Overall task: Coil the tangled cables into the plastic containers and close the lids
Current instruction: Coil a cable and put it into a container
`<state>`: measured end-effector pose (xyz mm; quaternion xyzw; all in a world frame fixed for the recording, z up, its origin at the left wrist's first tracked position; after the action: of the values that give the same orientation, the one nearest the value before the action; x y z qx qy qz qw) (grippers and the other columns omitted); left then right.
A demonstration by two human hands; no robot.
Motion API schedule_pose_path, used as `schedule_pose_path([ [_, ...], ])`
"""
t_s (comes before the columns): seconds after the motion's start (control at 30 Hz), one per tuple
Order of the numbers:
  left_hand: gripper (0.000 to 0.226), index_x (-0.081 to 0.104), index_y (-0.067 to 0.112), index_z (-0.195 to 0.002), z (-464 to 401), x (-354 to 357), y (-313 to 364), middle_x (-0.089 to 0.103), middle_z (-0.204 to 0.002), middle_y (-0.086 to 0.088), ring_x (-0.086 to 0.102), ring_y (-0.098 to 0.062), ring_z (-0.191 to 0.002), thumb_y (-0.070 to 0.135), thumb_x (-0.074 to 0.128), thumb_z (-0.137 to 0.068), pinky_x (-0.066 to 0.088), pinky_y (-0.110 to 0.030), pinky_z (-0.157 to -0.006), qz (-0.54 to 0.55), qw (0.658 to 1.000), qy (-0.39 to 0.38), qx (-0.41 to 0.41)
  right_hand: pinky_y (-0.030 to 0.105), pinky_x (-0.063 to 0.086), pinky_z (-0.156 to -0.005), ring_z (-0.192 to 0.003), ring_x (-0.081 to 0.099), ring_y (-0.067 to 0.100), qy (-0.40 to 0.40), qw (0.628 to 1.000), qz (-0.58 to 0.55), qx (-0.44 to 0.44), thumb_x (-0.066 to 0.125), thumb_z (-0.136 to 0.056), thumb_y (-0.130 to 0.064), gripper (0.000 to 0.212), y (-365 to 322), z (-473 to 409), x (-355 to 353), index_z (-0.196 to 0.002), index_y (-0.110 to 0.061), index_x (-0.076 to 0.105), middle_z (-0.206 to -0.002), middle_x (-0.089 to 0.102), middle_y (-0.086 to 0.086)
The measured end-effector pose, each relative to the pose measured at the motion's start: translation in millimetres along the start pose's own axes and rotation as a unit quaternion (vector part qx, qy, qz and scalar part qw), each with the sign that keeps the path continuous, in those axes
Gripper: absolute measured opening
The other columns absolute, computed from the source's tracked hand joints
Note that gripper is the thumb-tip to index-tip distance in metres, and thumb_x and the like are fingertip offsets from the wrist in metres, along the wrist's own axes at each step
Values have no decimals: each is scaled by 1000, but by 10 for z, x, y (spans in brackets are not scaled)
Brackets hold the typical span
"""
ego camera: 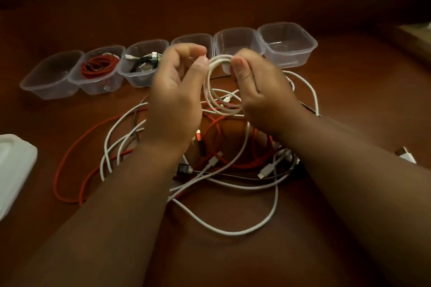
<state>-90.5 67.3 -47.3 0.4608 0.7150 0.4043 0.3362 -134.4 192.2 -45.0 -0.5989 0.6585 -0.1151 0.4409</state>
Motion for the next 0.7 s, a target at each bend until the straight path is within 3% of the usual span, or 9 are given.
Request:
schedule_pose_path([
  [0.13,13,62,19,-107,66,-16,241,59,-99,4,57,0,-89,22,51,-102,46,-13,-76,-204,965,30,164,18,31,-49,-55,42,5,24,999,-26,-6,34,-105,-22,25,-13,1,-74,-84,-23,47,-65,44,-11],
  [0.23,18,67,18,-110,84,11,275,57,-105,8,55,8,-96,26,53,-101,43,-8,-81,-231,957,33,172,17,31,-48,-56,43,7,27,999,-19,-9,36,-105,-21,22,-11,6,-93,-89,-17,49,-64,44,-11],
  [0.3,14,65,26,-110,86,52,173,65,-101,10,62,3,-95,24,56,-100,49,-13,-81,-171,981,-5,94,17,32,-48,-56,43,7,25,1000,-6,-8,36,-105,-22,21,1,6,-99,-91,-16,50,-64,44,-12],
  [0.4,18,70,23,-108,103,90,-128,74,-99,1,69,-15,-97,16,56,-99,56,-38,-91,-9,995,-27,-99,15,32,-48,-53,45,4,8,1000,25,-1,37,-105,-24,20,41,2,-75,-93,-17,50,-63,44,-12],
  [0.43,21,70,18,-111,114,126,-212,74,-101,-4,69,-21,-98,12,55,-98,56,-43,-91,72,984,-33,-156,15,33,-48,-54,46,3,-3,999,43,1,37,-105,-25,19,57,0,-57,-94,-17,50,-64,45,-12],
  [0.5,28,64,14,-119,142,227,-295,71,-104,-8,67,-21,-94,6,51,-95,56,-39,-83,221,943,-59,-240,16,32,-50,-56,46,4,-27,996,88,4,36,-106,-28,19,93,-8,-20,-95,-19,49,-68,48,-12],
  [0.6,38,60,15,-122,186,306,-327,69,-97,-7,66,-17,-81,10,56,-85,55,-32,-77,362,877,-98,-301,16,31,-53,-62,46,3,-65,986,150,9,35,-106,-30,18,151,-16,51,-92,-23,44,-70,45,-15],
  [0.67,45,59,14,-121,183,307,-338,67,-93,-5,63,-14,-73,10,63,-76,54,-29,-72,382,868,-102,-300,14,32,-55,-61,44,3,-76,982,170,8,35,-106,-31,19,159,-16,86,-91,-23,43,-69,42,-16],
  [0.7,47,59,14,-120,168,301,-342,66,-97,-6,63,-14,-73,7,64,-74,55,-29,-69,359,882,-98,-289,13,33,-55,-61,44,3,-75,982,171,6,35,-106,-31,19,151,-12,93,-91,-23,43,-69,42,-16],
])
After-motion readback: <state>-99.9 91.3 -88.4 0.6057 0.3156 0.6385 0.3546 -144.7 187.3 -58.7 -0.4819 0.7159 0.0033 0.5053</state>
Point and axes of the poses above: each hand's wrist, its own z-axis away from the middle knuckle, its own x-axis out of the palm, y = z × x, the point moved 9 cm from there along -z, towards the middle knuckle
